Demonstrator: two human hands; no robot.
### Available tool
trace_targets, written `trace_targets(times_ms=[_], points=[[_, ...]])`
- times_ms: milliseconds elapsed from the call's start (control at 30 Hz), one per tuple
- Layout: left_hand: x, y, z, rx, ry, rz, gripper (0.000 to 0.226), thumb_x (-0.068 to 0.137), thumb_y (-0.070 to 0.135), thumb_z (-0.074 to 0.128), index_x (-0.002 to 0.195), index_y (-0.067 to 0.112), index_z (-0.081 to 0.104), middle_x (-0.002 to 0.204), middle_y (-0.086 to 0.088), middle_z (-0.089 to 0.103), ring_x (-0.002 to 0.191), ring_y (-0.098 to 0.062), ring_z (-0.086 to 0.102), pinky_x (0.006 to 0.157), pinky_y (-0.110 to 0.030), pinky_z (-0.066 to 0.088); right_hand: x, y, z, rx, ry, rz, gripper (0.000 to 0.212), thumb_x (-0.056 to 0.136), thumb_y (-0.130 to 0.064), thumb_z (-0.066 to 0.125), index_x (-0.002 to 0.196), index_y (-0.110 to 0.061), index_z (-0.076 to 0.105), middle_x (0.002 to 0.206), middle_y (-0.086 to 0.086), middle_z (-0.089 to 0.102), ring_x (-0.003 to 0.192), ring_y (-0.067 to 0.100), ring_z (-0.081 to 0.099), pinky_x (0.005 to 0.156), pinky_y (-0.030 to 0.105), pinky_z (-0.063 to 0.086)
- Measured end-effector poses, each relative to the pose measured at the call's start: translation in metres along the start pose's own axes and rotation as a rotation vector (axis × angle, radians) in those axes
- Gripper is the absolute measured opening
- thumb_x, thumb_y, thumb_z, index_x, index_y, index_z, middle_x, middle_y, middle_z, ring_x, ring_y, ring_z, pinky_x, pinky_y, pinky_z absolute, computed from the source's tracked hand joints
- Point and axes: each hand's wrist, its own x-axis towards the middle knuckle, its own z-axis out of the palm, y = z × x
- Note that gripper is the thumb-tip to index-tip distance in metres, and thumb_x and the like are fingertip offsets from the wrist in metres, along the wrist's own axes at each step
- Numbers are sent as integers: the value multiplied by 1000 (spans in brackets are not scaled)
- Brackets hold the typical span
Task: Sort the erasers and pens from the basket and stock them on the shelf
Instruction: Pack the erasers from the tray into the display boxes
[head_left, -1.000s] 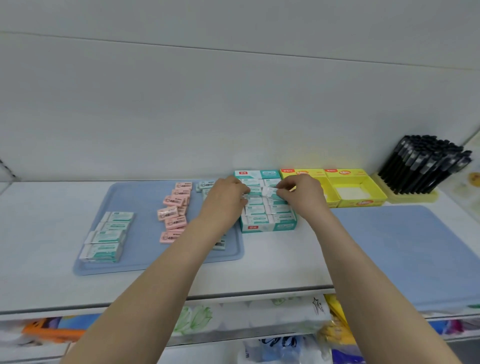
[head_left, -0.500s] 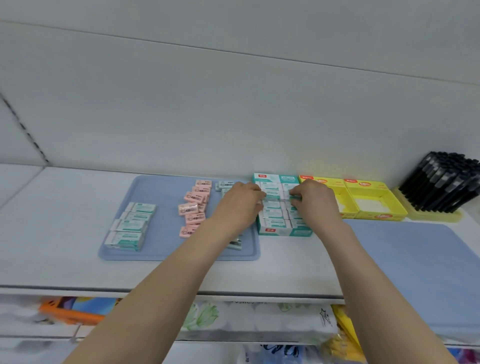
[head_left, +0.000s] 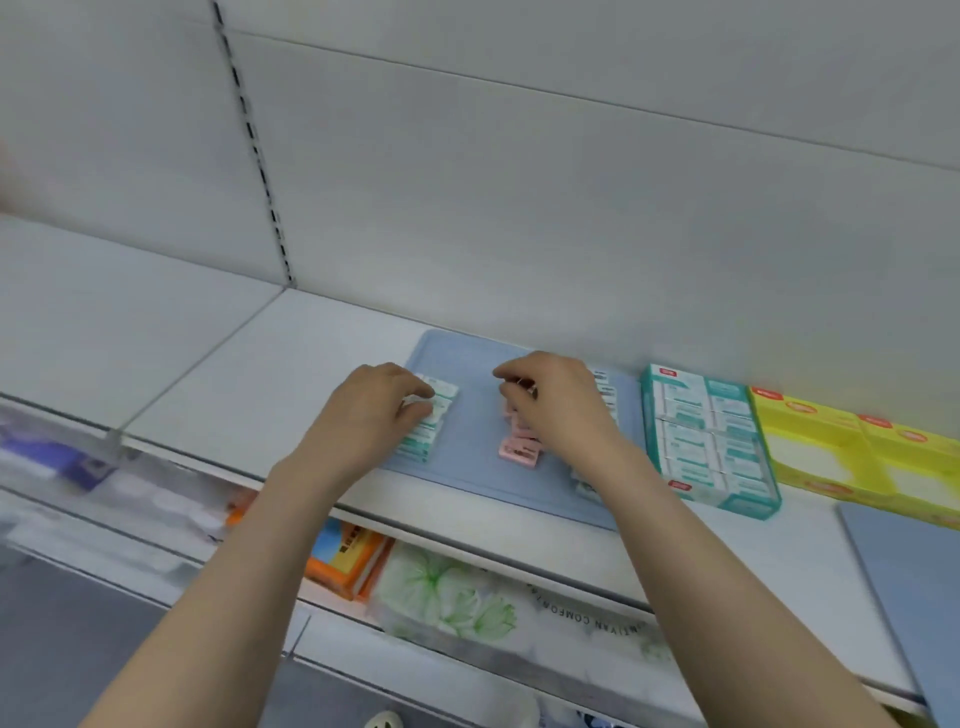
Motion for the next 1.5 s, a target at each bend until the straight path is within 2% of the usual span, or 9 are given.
trace_targets(times_ms=[100,267,333,467,600,800,967,1067,1500], points=[[-5,-9,1,-5,-69,23,25,94,30,60,116,23,68,120,-1,63,106,-22,58,83,-30,42,19,-21,20,-62,-128,-43,32,95,-21,55,125,-14,66,122,8,65,113,26,58,95,35,43],[-4,-8,0,-56,-62,10,25,91,30,64,115,24,65,105,-1,60,98,-20,56,77,-29,39,38,-35,45,-195,-264,10,24,90,-22,54,89,-1,65,89,14,58,91,35,57,69,38,41],[-2,-8,-1,-57,-60,14,24,90,30,65,113,25,64,104,-2,59,97,-19,55,77,-29,40,42,-34,47,-177,-247,43,23,89,-22,58,93,-3,68,94,13,61,91,31,58,73,37,44],[3,-5,-2,-76,-50,14,21,88,28,66,109,23,66,100,0,57,92,-17,56,72,-27,36,38,-25,37,41,-144,129,17,84,-23,68,98,-14,69,96,2,65,90,20,59,72,27,40],[12,6,-2,-108,51,26,12,88,24,66,99,23,67,93,3,55,86,-15,55,70,-27,33,19,-7,8,281,144,121,7,85,-21,69,92,-21,69,85,-8,68,80,13,61,72,26,45],[37,64,9,-224,150,116,8,90,26,63,98,27,65,94,6,56,79,-9,48,69,-25,31,-20,48,-71,687,503,203,13,90,-5,65,99,-12,70,86,1,69,72,7,62,65,23,54],[53,111,29,-354,27,196,11,91,21,62,101,23,66,98,3,66,88,-17,58,80,-33,45,-71,120,-107,406,387,525,16,89,-9,62,97,-18,73,78,1,68,60,13,60,67,34,53],[57,129,39,-422,-38,212,16,91,19,61,106,23,67,100,6,67,89,-13,60,79,-28,44,-89,139,-98,278,243,656,10,86,-15,68,91,-23,72,72,-3,63,64,15,57,64,27,45],[58,155,59,-560,-150,177,20,91,14,62,105,28,66,91,15,61,82,-2,60,75,-12,43,-81,131,-72,-47,242,540,7,85,-26,70,91,-24,74,91,-2,68,81,15,60,70,28,47]])
